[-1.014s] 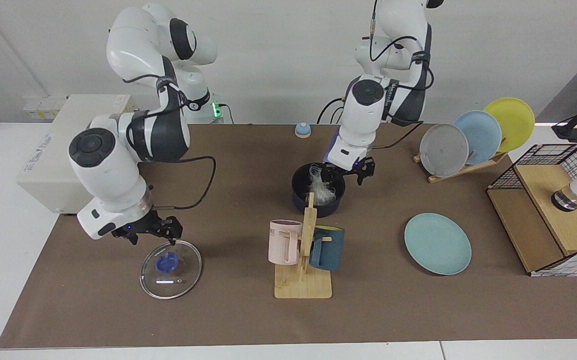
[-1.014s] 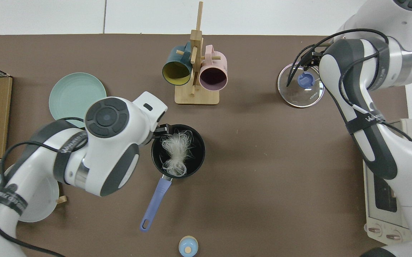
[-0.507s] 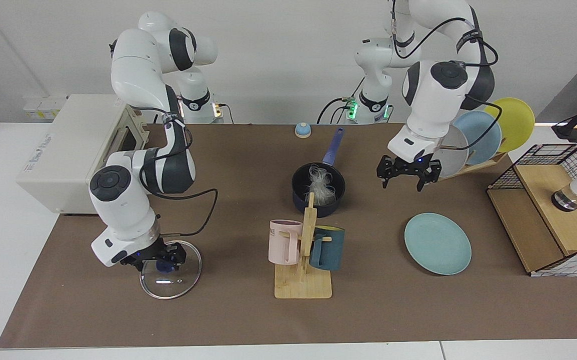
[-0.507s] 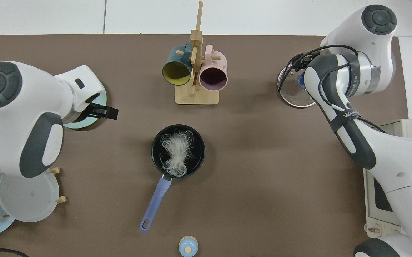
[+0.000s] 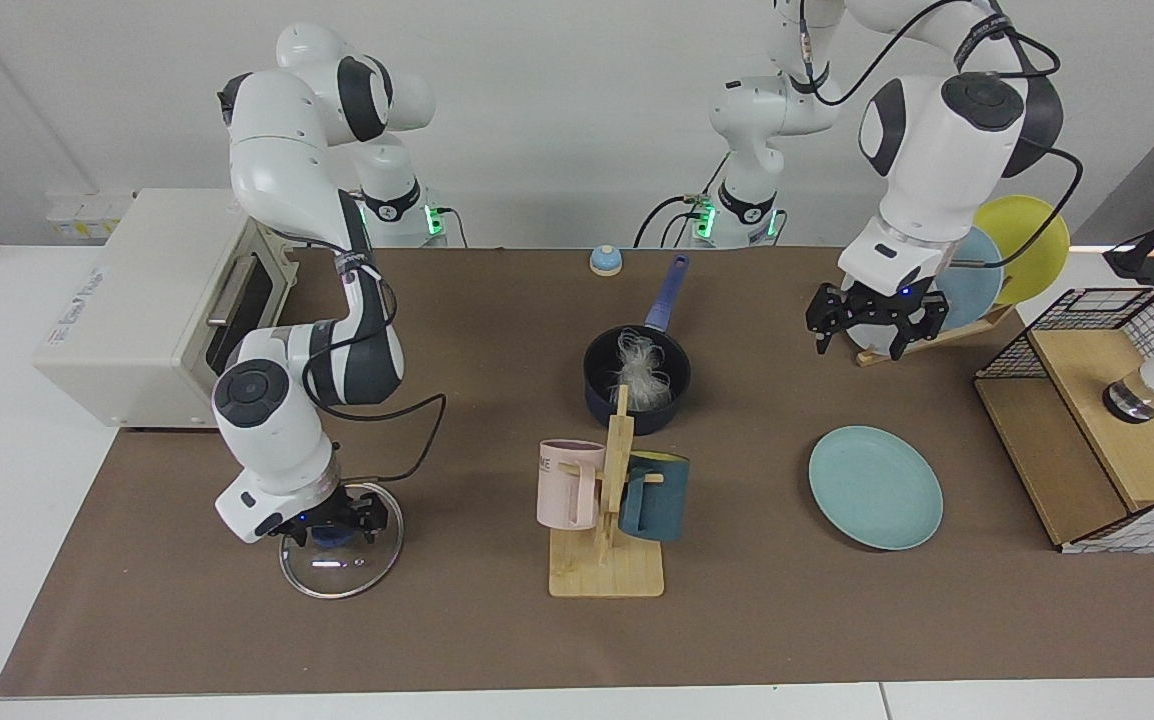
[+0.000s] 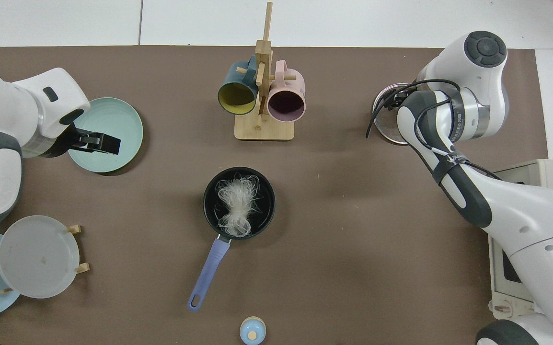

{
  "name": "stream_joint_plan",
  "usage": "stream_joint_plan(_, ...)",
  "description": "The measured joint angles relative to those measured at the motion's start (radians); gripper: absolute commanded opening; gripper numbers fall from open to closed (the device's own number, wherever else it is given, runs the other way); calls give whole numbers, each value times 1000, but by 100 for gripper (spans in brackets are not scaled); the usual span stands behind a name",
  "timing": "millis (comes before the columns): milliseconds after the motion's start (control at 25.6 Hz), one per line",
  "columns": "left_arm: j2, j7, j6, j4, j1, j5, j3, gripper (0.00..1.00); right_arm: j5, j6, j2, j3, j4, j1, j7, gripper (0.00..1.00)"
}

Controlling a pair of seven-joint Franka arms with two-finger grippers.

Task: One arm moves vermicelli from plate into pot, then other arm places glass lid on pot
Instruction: 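Lift the glass lid with the right gripper while the left gripper withdraws, then carry the glass lid with the right gripper over the saucepan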

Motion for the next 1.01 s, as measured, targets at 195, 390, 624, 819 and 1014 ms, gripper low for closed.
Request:
stream_joint_plan(195,-30,-7,-59,18,27,0,0,100,0,0,-4,0,-7,-7,-19,100)
stream_joint_plan(390,-60,-25,-108,18,50,0,0,100,0,0,-16,2,-14,-9,-21,100)
stream_joint_plan(624,-79,-34,-122,18,16,-8,44,100,0,-1,-26,3,-21,-9,-21,97)
stream_joint_plan(819,-82,-56,-137,27,-104,-34,169,100,0,-1,-26,4,-25,-9,-21,8)
stream_joint_plan(1014,-84,-90,-157,39,-147,-46,218,100,1,-3,-27,8,-26,-11,-21,0)
